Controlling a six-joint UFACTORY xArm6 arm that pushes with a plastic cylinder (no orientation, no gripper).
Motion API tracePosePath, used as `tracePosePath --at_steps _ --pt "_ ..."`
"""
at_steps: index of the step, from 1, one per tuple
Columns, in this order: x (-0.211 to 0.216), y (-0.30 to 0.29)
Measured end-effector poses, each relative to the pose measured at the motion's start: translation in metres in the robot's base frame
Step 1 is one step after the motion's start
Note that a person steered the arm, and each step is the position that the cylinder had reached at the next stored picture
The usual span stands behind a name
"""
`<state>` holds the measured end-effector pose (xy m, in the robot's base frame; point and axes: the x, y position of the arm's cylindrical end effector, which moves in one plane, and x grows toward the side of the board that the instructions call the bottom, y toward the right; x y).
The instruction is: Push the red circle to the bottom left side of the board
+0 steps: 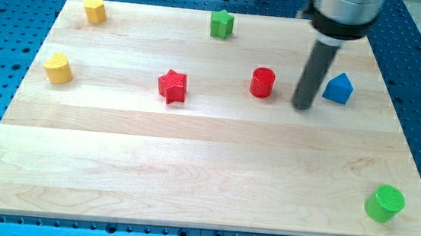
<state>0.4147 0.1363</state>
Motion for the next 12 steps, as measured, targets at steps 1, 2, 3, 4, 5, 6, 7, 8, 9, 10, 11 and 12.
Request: tracePosePath --at_steps 1,2,3,4,5,6,7,8,9,10,11,12 --pt "-0.020 0.009" --pt "-0.031 -0.021" --pt "0.017 -0.041" --pt "0.032 -0.049" --pt "0.011 -0.014" --pt "-0.026 -0.015" --pt "-0.043 -0.060" --pt "0.035 -0.176" --pt "0.080 -0.241" --pt "0.092 -0.185" --pt "0.113 -0.167" --pt "0.120 -0.261"
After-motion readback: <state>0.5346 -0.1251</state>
